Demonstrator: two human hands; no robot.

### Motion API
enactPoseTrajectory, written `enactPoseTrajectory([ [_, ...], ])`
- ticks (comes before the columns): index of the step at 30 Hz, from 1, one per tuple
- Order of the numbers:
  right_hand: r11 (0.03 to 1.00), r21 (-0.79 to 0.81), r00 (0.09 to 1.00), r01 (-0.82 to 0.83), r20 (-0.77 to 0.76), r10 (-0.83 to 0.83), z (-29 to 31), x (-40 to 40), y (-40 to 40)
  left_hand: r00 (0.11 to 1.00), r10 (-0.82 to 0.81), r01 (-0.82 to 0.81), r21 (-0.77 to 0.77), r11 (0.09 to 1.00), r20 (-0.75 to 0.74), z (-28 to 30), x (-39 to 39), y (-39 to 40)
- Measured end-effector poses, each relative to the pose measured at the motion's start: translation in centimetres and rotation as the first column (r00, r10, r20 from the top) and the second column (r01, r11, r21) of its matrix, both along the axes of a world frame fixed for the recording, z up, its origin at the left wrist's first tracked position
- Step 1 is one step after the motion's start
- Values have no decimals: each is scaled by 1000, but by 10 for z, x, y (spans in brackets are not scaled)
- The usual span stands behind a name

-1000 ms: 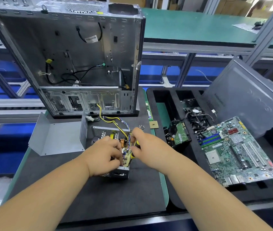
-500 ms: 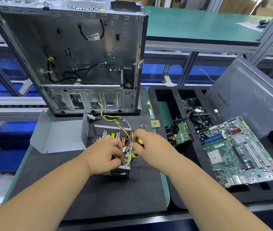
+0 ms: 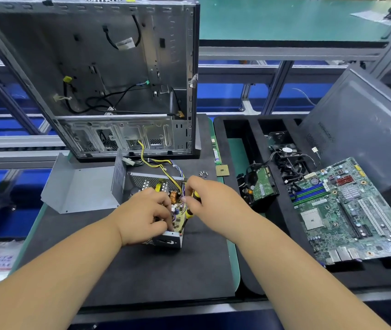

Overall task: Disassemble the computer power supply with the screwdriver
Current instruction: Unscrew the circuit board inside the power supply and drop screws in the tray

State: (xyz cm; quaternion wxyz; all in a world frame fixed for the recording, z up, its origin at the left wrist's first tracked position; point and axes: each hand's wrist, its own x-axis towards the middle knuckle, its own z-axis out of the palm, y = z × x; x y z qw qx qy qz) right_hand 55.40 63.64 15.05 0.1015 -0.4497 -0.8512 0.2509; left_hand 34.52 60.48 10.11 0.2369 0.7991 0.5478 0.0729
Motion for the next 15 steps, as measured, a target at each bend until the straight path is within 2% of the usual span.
enactPoseTrajectory([
  [4,999,-46,998,-26,-54,24,2,2,3,999,42,-41,-59,997,16,4,3,1],
  [7,999,0,999,-53,-3,53,1,2,5,995,93,-92,-40,995,21,7,9,2],
  [11,991,98,990,-88,123,75,-2,1,10,984,156,-150,70,986,-85,6,18,6],
  [15,992,19,991,-124,54,122,-3,0,14,968,132,-114,93,989,-212,7,26,12],
])
